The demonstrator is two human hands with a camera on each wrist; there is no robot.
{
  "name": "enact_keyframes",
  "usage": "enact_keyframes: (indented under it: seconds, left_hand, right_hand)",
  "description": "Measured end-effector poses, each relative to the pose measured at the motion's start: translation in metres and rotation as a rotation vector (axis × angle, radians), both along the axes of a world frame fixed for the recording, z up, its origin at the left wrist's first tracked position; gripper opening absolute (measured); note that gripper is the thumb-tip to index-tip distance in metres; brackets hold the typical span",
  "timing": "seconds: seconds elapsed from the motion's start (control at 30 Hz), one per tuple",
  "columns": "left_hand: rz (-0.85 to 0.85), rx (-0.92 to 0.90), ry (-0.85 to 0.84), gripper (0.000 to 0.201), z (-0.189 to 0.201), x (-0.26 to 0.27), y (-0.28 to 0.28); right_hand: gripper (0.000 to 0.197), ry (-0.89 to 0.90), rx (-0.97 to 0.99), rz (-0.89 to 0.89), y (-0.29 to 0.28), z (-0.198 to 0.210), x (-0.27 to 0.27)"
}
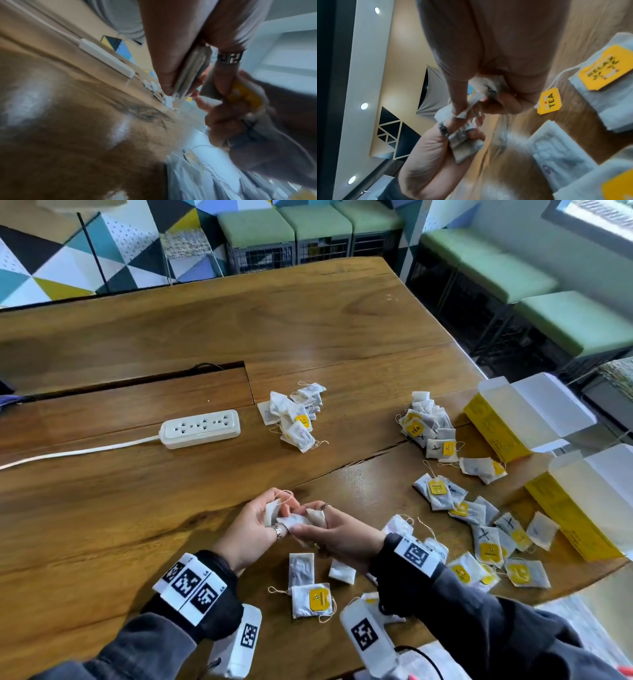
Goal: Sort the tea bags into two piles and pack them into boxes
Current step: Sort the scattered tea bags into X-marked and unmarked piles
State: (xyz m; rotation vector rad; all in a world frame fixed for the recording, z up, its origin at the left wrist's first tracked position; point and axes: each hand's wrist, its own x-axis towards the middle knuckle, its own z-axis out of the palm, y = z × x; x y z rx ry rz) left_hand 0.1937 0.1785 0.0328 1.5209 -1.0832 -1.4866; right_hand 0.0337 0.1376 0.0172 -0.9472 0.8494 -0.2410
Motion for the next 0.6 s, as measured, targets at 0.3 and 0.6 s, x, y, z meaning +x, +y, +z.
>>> enact_keyframes:
  seconds: [0.3, 0.6]
  left_hand:
    - [-0.310, 0.009, -0.493, 0.023, -0.032, 0.008, 0.008]
    - [-0.529, 0.064, -0.790, 0.026, -0.040, -0.006, 0.008]
  right_hand:
    - [0.013, -0.026, 0.030, -0.201, -0.012, -0.006, -0.037]
    - [0.007, -0.066, 0.279, -0.501, -0.015, -0.005, -0.065]
